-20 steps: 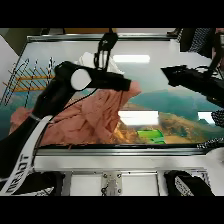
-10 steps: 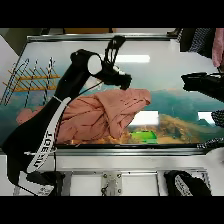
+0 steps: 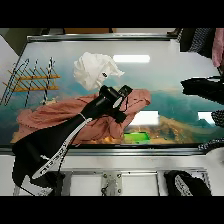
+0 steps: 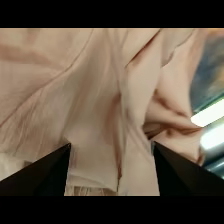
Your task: Fold the clothes and pants, and hang the long-sleeved shirts on hangers.
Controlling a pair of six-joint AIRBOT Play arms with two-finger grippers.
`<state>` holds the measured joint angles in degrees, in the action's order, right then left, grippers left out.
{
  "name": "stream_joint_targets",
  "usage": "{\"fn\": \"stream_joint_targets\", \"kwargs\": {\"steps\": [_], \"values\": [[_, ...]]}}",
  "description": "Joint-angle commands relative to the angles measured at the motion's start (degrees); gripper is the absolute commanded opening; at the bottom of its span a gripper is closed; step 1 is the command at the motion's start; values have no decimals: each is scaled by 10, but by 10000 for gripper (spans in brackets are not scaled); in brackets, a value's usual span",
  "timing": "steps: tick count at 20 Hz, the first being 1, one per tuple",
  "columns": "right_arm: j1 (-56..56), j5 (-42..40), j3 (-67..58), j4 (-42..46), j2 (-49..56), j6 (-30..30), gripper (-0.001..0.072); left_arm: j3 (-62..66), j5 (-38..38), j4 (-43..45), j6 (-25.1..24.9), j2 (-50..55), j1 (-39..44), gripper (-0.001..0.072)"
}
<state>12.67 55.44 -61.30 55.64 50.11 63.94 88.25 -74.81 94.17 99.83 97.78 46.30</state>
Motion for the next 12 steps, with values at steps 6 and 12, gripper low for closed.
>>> {"fn": "stream_joint_targets", "kwargs": {"steps": [6,12], "values": [[0,14,53,10,46,8,9,-72,60,-7,46,1,0,218],[-56,-47,56,117,161,8,11,11,3,-10,30,-15,-73,8]]}}
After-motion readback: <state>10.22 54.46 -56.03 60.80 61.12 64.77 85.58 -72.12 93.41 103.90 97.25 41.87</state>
